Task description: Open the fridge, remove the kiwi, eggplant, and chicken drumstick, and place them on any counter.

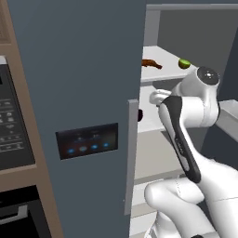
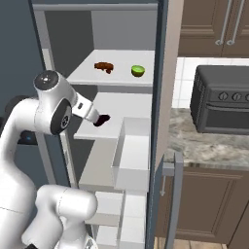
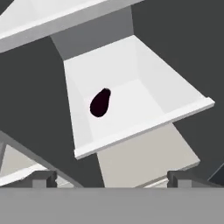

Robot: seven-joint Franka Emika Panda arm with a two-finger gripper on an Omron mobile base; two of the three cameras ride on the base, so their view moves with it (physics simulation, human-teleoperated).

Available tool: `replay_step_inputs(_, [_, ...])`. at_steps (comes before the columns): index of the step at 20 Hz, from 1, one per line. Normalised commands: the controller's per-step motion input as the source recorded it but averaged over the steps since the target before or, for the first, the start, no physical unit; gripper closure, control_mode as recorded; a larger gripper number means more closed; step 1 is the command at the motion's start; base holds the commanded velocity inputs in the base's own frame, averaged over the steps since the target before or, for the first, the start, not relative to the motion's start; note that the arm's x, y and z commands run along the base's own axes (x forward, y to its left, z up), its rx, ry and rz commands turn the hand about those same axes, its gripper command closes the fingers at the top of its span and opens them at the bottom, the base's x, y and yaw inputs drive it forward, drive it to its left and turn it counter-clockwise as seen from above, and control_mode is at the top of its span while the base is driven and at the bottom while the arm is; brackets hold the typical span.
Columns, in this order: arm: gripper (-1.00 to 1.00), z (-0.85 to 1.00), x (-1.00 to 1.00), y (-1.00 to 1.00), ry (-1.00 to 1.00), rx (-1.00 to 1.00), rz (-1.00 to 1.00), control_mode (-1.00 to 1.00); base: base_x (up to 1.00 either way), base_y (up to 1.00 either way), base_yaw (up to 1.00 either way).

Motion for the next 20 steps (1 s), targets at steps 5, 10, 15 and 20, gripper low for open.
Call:
replay_step_inputs(5, [-1.0,-0.34,0.25,0.0,0.18,0.03,0.0,-1.0,0.0,0.0,0.0])
replay_step_inputs(10, [-1.0,-0.43,0.31,0.0,0.01,0.01,0.0,-1.0,0.0,0.0,0.0])
replay_step_inputs(15, [-1.0,-0.39,0.25,0.0,0.0,0.0,0.0,-1.0,0.0,0.0,0.0])
replay_step_inputs(20, [-1.0,-0.26,0.27,0.0,0.0,0.03,0.01,-1.0,0.0,0.0,0.0])
